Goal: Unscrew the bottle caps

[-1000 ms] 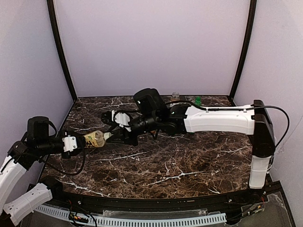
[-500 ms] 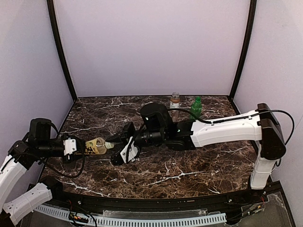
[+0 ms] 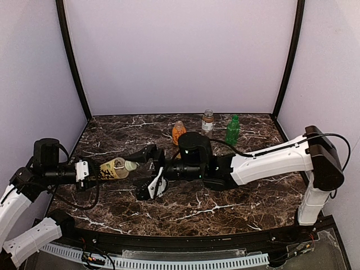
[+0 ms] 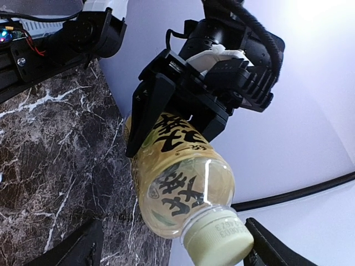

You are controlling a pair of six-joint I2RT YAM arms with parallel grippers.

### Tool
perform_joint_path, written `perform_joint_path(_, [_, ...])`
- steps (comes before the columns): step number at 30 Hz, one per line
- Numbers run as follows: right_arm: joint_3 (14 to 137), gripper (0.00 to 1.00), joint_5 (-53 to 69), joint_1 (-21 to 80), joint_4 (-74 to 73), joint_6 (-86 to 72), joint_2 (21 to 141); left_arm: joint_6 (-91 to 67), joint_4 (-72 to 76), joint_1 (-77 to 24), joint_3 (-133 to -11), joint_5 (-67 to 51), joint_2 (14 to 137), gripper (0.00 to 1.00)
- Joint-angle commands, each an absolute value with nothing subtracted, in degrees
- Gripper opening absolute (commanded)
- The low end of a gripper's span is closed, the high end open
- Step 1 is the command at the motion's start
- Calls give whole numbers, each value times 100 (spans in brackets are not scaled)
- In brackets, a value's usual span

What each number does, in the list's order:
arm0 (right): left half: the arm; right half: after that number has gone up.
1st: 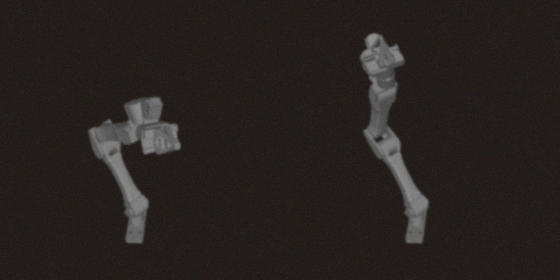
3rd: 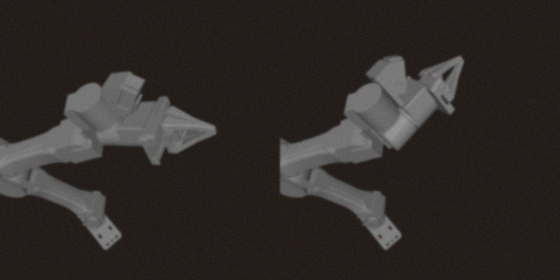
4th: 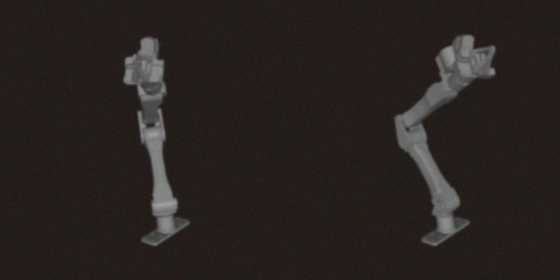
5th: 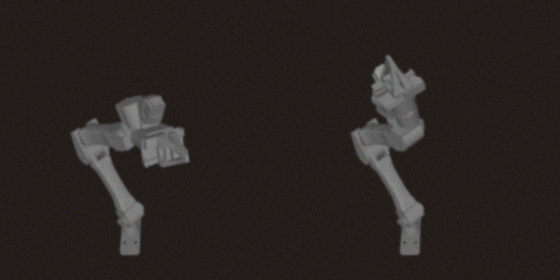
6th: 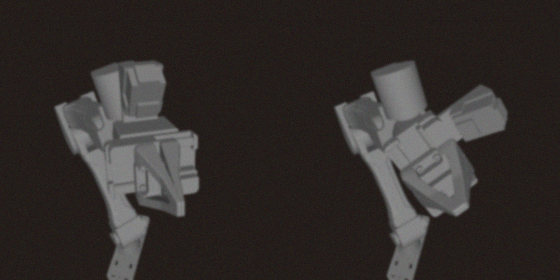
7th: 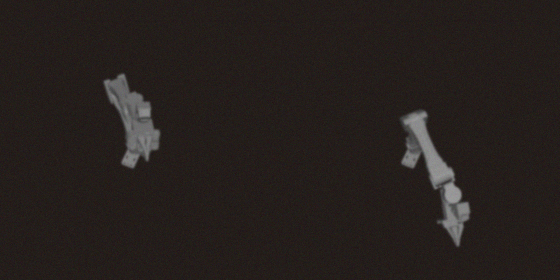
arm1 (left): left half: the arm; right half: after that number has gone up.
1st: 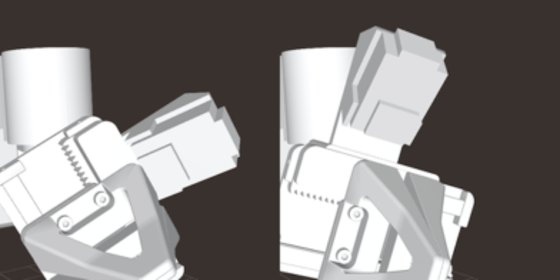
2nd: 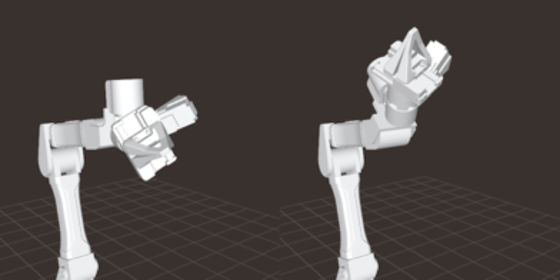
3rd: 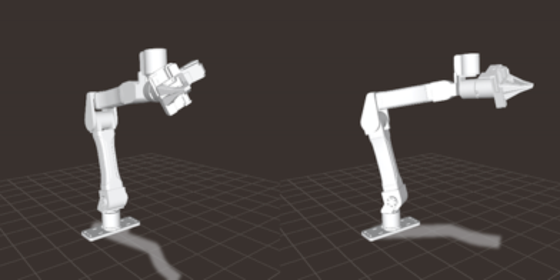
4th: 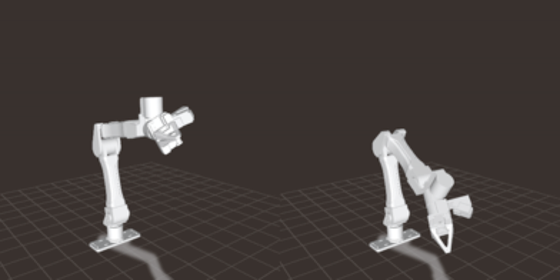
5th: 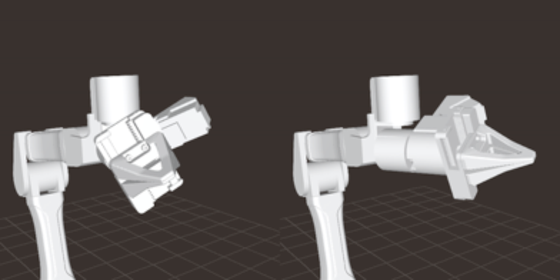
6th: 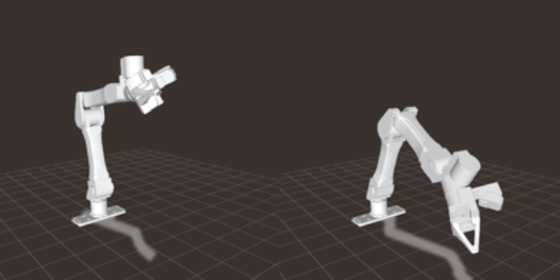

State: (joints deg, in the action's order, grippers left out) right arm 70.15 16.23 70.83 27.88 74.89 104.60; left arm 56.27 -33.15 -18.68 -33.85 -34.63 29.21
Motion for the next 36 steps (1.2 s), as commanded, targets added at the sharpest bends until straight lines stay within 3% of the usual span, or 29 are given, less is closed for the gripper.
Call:
perform_joint_path(1, [6730,91,1514,7054,3343,6608,10019,5449,-2906,-1889,-3407,-3437,2877,1])
perform_joint_path(3, [6779,99,1529,6993,3204,6061,9948,5398,-2693,-1890,-3353,-3306,2862,1])
perform_joint_path(10, [7422,99,2795,6431,2070,3039,9762,5253,-1426,-1890,-3024,-2291,2804,1])
perform_joint_path(13, [7980,98,3259,6084,1745,1068,9982,5419,-1040,-1890,-2892,-1942,2804,1])
perform_joint_path(20, [9513,83,3623,5494,1160,-3011,10963,5764,-595,-1903,-2696,-1198,2875,1])
perform_joint_path(24, [10166,74,3561,5501,364,-3899,11419,5899,-567,-1916,-2679,-1145,2910,1])
perform_joint_path(36, [10753,66,4053,5642,-315,-4224,11978,6075,-545,-1925,-2611,-1138,2952,1])
